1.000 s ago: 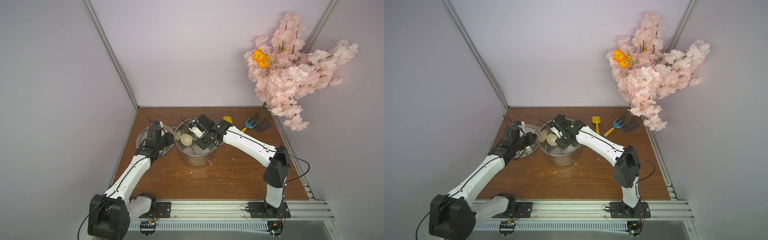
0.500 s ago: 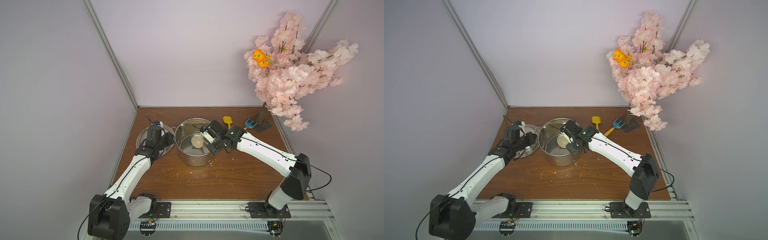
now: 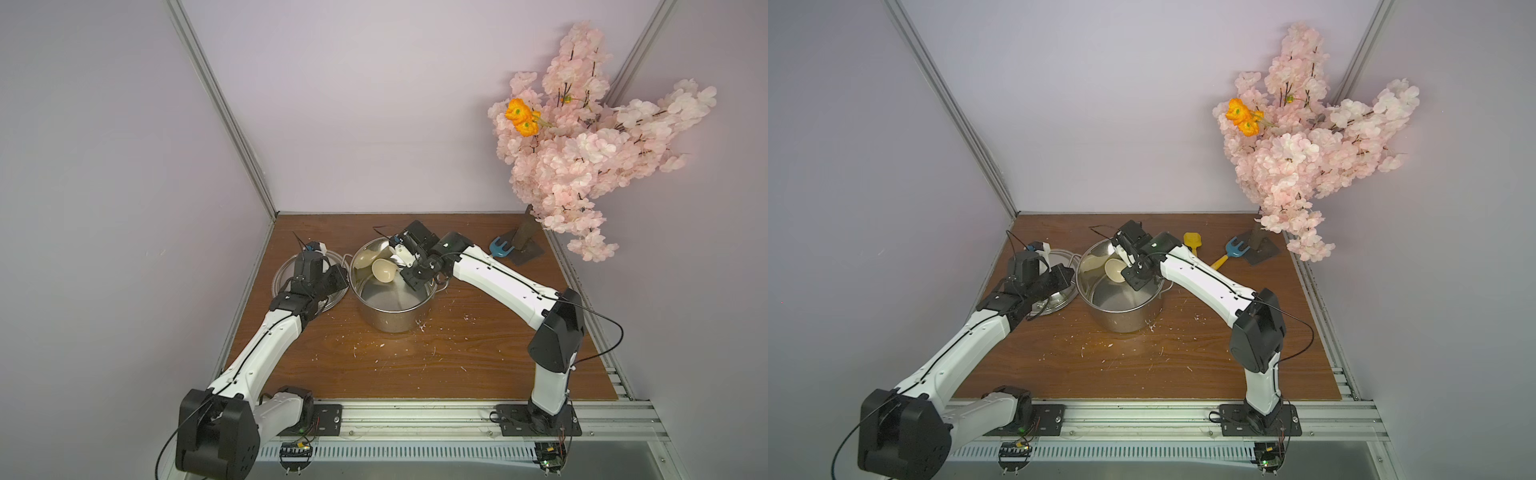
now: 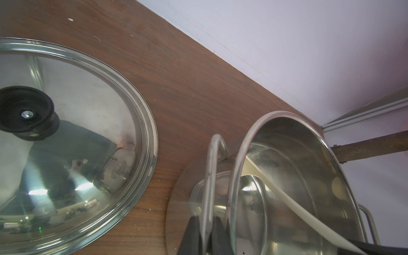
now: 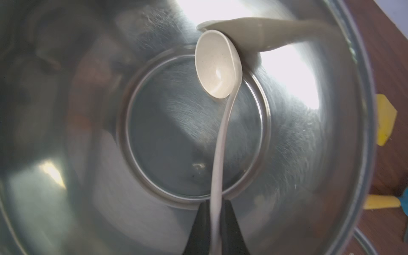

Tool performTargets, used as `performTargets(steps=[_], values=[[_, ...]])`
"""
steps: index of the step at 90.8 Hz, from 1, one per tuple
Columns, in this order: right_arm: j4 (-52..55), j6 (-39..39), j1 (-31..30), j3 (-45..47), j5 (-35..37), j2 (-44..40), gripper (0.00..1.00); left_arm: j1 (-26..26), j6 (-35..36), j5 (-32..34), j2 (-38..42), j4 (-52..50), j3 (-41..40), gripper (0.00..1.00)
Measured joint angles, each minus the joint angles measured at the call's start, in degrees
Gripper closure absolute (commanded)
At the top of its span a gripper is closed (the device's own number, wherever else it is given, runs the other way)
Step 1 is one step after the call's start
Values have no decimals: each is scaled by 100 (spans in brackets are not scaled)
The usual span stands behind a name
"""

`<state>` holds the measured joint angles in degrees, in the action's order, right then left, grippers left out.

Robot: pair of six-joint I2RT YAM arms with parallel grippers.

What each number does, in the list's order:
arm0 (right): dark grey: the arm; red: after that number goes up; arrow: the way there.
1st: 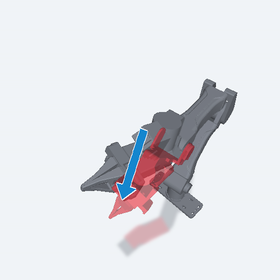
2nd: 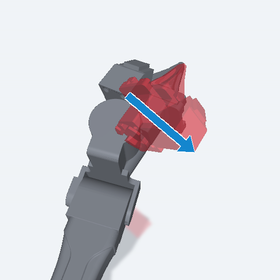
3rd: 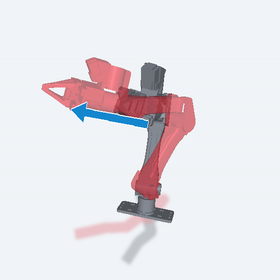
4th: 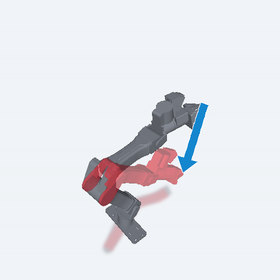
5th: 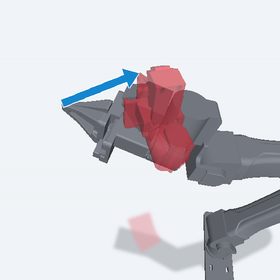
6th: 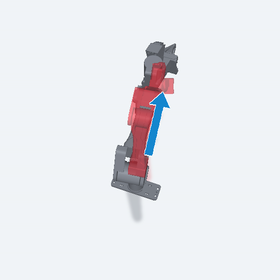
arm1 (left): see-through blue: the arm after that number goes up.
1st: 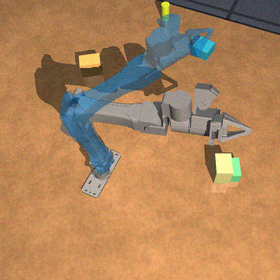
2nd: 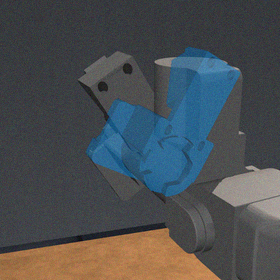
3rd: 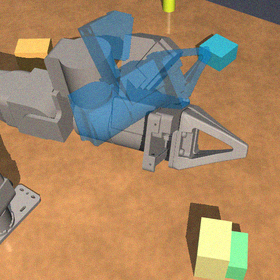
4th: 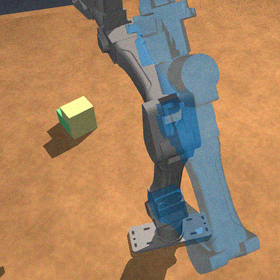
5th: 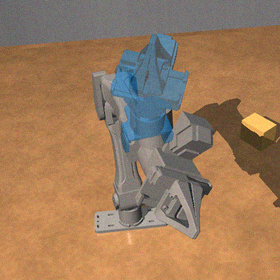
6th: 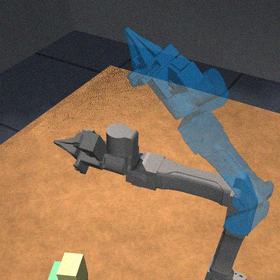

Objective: Stir the soup with a spoon
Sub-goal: Stir the soup in the pan with a stick.

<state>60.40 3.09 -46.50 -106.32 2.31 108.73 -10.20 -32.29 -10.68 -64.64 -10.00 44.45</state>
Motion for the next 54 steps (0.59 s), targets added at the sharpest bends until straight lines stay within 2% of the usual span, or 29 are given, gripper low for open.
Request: performTargets(steps=[17,34,43,54], values=[[197,-11,-474,-76,-81,28,100,0,0,-2,0,-2,0,89],[11,9,-688,734,-59,-557,100,0,2,-13,0,2,0,89],[-44,26,-640,1268,26,-1001,100,0,2,-26,0,2,0,89],[-83,35,-267,1661,170,-1375,100,0,2,-48,0,2,0,89]])
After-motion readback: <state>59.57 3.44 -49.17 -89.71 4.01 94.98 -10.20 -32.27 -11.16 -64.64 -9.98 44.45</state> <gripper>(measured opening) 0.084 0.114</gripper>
